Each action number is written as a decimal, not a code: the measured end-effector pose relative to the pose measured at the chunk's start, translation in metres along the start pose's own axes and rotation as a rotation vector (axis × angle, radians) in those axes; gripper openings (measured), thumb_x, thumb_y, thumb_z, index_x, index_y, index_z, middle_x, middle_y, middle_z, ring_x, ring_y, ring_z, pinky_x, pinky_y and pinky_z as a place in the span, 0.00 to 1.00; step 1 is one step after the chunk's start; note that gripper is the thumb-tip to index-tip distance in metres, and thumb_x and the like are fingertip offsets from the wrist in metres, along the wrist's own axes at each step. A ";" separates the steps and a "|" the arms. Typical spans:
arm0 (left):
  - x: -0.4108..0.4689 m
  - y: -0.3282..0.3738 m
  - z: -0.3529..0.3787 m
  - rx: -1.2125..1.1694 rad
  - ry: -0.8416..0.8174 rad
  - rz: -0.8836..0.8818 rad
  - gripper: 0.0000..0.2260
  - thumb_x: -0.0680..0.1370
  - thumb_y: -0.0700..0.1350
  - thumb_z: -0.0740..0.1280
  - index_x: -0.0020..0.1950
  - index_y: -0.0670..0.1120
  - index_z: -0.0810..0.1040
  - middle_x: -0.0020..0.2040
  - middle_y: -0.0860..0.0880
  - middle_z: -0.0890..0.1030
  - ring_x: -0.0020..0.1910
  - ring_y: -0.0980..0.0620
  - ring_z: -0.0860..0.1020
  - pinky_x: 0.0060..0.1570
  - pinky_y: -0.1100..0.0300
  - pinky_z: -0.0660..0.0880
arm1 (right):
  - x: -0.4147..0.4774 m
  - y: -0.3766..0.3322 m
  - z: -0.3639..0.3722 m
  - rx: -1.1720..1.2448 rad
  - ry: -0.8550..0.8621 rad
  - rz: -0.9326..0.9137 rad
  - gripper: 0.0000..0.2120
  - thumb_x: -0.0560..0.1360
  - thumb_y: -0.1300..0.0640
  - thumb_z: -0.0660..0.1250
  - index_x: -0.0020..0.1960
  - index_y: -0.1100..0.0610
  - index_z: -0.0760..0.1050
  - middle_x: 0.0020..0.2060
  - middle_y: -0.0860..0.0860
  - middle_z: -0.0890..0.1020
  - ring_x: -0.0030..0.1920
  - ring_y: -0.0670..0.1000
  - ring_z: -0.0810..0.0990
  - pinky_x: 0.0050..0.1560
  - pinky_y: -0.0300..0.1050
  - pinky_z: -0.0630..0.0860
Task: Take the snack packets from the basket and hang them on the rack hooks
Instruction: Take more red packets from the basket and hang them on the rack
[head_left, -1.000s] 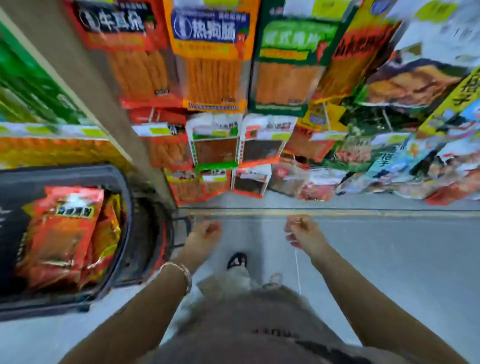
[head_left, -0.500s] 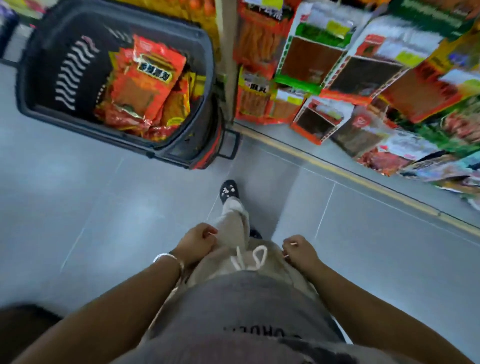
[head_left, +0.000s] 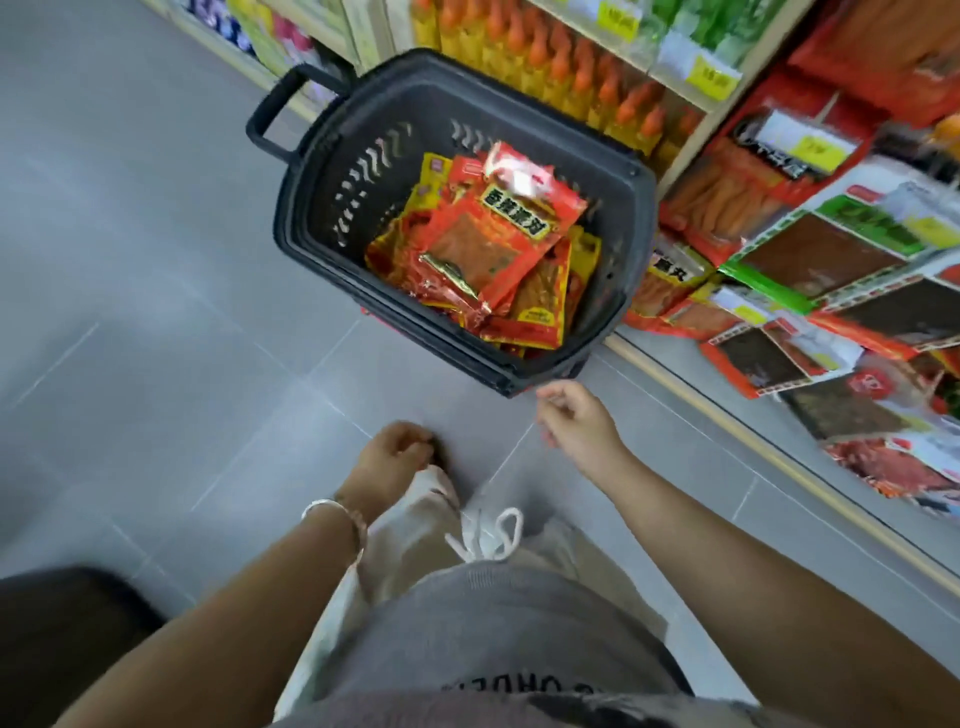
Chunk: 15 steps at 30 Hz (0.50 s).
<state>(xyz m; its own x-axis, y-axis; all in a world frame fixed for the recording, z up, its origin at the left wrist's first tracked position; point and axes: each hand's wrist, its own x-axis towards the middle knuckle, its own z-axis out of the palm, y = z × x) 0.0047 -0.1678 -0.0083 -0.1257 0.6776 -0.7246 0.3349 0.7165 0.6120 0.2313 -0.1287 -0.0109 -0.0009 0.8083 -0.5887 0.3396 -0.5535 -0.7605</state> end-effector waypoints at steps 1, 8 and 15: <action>0.010 0.008 -0.017 0.003 0.008 0.028 0.07 0.78 0.36 0.62 0.51 0.46 0.76 0.50 0.43 0.80 0.45 0.48 0.78 0.41 0.65 0.72 | 0.013 -0.015 0.014 0.025 0.002 -0.011 0.06 0.78 0.62 0.61 0.49 0.52 0.73 0.38 0.50 0.77 0.32 0.48 0.76 0.36 0.40 0.74; 0.084 0.074 -0.093 -0.001 0.033 0.158 0.11 0.78 0.36 0.58 0.54 0.47 0.75 0.45 0.51 0.79 0.40 0.56 0.78 0.39 0.67 0.73 | 0.104 -0.081 0.068 0.035 0.077 0.026 0.08 0.77 0.58 0.62 0.46 0.45 0.70 0.41 0.49 0.78 0.31 0.42 0.78 0.29 0.36 0.75; 0.138 0.096 -0.100 -0.116 -0.021 0.065 0.05 0.79 0.40 0.62 0.51 0.49 0.76 0.45 0.53 0.80 0.42 0.59 0.79 0.39 0.65 0.73 | 0.179 -0.083 0.066 0.058 0.261 0.298 0.09 0.74 0.54 0.66 0.53 0.53 0.71 0.39 0.51 0.78 0.40 0.52 0.79 0.43 0.49 0.78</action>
<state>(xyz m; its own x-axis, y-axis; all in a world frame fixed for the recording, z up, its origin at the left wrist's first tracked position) -0.0743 0.0111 -0.0179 -0.0872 0.7205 -0.6880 0.2310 0.6864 0.6896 0.1410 0.0482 -0.0711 0.3316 0.6301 -0.7021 0.2351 -0.7759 -0.5854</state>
